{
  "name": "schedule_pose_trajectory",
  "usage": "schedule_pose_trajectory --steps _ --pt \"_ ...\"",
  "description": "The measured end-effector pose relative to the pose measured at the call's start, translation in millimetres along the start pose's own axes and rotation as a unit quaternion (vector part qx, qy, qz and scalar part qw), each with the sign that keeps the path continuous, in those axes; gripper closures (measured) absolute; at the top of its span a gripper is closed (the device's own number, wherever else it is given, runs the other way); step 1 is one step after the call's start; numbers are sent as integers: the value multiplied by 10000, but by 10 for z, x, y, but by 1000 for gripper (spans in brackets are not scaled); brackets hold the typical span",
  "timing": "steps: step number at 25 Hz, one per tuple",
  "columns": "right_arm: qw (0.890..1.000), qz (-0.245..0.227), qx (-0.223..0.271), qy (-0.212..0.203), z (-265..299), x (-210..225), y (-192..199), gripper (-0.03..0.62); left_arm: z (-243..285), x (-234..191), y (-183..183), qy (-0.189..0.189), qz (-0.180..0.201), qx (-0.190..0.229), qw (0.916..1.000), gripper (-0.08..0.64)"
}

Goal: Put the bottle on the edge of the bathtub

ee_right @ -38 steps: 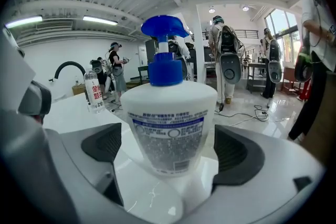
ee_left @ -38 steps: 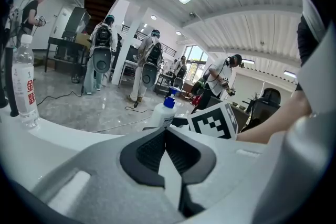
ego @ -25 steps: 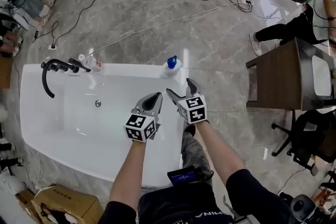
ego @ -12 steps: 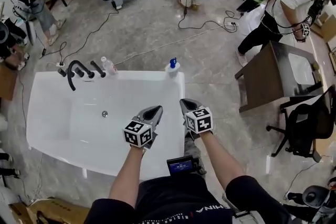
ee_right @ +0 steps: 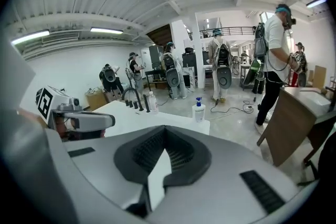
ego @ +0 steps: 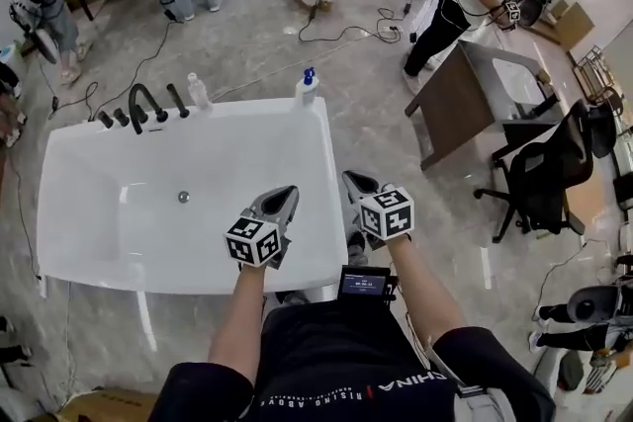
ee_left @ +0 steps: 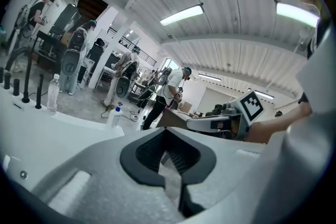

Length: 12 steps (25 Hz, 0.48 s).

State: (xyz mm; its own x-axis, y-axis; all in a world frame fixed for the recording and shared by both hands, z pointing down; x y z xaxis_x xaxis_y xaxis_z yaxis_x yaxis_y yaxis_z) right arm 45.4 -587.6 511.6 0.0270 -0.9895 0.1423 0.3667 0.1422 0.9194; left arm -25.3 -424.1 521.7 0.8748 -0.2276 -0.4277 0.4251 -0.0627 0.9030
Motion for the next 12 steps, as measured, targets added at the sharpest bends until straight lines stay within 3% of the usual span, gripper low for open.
schedule_pose_trajectory --steps 2,6,12 --pt "9999 87 44 52 -183 -92 43 580 -152 180 54 92 39 -41 9999 551" --pt "9997 204 100 -4 -490 -286 154 580 -460 381 168 -170 527 -348 9979 551" --pt "9997 125 191 -66 -1205 -480 451 580 -745 978 448 108 514 -502 9974 551"
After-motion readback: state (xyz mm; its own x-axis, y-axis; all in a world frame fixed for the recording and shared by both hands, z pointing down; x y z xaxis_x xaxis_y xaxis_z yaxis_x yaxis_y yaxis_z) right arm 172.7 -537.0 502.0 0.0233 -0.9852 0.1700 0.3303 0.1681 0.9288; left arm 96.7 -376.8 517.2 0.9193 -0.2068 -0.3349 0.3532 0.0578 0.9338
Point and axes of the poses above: the fingertips, and each gripper's own axes: z forward along the fingers, x to its right, y out of its underside, the point moved 5 cm from there along -z, backward along the fingers, and after that the axes turned 9 degrees about x, right-handed, at the moved point
